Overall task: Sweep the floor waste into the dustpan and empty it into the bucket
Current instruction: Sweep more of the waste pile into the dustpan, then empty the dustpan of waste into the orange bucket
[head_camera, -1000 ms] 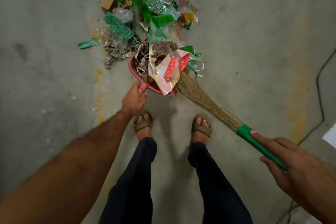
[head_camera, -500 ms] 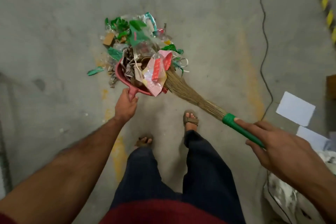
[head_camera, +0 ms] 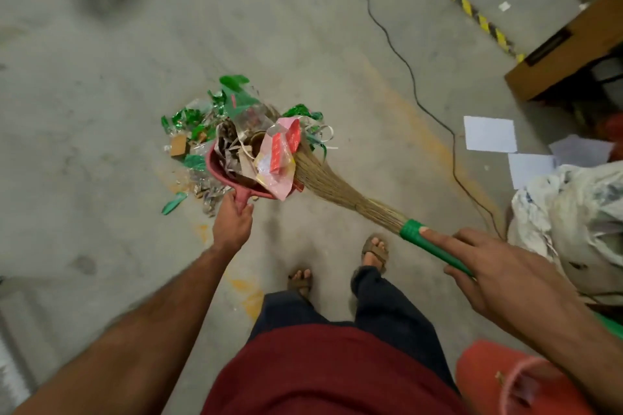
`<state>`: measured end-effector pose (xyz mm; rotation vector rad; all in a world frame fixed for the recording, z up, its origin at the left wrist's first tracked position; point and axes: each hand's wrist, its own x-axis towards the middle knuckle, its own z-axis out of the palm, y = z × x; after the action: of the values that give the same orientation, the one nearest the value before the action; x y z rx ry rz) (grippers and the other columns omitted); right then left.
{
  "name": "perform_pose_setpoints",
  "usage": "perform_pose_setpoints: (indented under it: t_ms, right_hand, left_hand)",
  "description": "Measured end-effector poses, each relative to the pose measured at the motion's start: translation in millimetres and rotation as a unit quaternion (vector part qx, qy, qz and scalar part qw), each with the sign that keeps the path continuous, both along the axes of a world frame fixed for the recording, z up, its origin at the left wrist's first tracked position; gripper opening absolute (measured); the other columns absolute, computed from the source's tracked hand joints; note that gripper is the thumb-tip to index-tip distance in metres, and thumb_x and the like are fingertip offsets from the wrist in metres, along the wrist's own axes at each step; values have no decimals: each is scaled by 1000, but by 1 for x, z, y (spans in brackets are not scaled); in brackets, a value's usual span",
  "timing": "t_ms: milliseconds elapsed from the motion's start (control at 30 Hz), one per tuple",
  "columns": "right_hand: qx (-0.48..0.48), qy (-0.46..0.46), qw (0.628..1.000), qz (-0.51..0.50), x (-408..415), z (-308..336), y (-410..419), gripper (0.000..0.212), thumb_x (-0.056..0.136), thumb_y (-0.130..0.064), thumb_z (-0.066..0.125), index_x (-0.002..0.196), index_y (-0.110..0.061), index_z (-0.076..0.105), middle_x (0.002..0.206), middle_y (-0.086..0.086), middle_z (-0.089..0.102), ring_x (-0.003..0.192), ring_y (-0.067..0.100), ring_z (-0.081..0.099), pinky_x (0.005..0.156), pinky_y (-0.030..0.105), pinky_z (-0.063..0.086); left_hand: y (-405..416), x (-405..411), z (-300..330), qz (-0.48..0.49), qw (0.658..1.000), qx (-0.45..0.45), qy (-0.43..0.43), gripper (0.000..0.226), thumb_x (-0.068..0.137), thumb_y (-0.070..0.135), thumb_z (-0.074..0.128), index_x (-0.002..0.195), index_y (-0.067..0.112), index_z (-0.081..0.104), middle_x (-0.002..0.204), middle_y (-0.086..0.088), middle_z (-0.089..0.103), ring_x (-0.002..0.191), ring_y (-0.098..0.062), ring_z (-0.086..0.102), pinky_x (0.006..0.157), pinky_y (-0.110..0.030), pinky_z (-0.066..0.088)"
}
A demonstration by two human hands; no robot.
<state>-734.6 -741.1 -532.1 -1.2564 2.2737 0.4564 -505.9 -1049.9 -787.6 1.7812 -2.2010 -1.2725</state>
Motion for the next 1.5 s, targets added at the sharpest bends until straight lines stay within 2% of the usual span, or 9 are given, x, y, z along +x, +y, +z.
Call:
perform_pose_setpoints:
  t_ms: [233,467,600,700,800,967,1167,1333,1500]
  right_hand:
    - [-31,22,996,-82,52,39,68,63,102,-48,40,155,-52,5,123,-16,45,88,7,55,71,21,49]
    - [-38,45,972,-225,110,49,188,62,93,-44,55,150,-49,33,107,-13,57,70,8,55,48,21,38]
    - [-41,51,958,-281,155,47,267,66,93,-45,55,152,-50,26,110,-12,56,77,11,62,53,31,52]
    - [-60,80,942,-320,193,52,326,67,87,-41,67,148,-45,40,104,-8,59,71,16,63,45,33,49]
    - [-38,76,929,-361,235,57,385,69,87,-44,64,149,-50,34,115,-11,60,83,14,66,52,29,51]
    - [-15,75,893,-444,307,70,478,68,93,-50,55,151,-56,19,123,-19,55,89,5,62,53,17,37]
    - [-23,47,826,-560,380,84,562,60,102,-49,34,152,-55,1,119,-17,46,91,6,54,71,20,52]
    - [-56,71,772,-628,431,71,611,72,81,-29,78,144,-43,47,94,-10,62,59,11,57,44,23,46]
    - [-15,49,727,-684,445,48,638,68,88,-40,65,146,-55,32,96,-17,56,63,7,57,48,24,47]
  left_hand:
    - [35,-16,35,-102,994,-23,21,35,97,27,58,128,12,50,117,-9,61,106,-33,59,91,-47,49]
    - [110,-56,56,-219,974,-19,62,34,98,31,57,127,16,48,112,-2,60,103,-28,60,91,-49,50]
    - [176,-74,63,-287,956,-18,56,33,97,33,56,126,20,49,112,-1,62,102,-27,60,91,-50,51]
    - [239,-78,64,-338,940,-22,50,34,97,31,57,127,17,49,113,-5,63,99,-27,60,88,-49,52]
    - [310,-75,71,-376,925,-10,45,33,99,28,55,129,16,47,110,-4,61,94,-25,60,79,-43,50]
    - [425,-70,63,-464,884,2,50,31,98,30,56,125,17,48,105,-4,62,93,-28,62,81,-48,55]
    - [563,-63,53,-567,822,28,57,28,98,23,57,123,12,49,104,-5,62,92,-27,60,77,-40,48]
    - [656,-68,38,-647,760,41,36,28,97,22,56,123,13,49,104,-5,63,91,-30,63,79,-45,54]
    - [731,-86,21,-696,716,48,-19,33,99,20,55,129,10,48,109,-2,59,95,-22,55,81,-36,44]
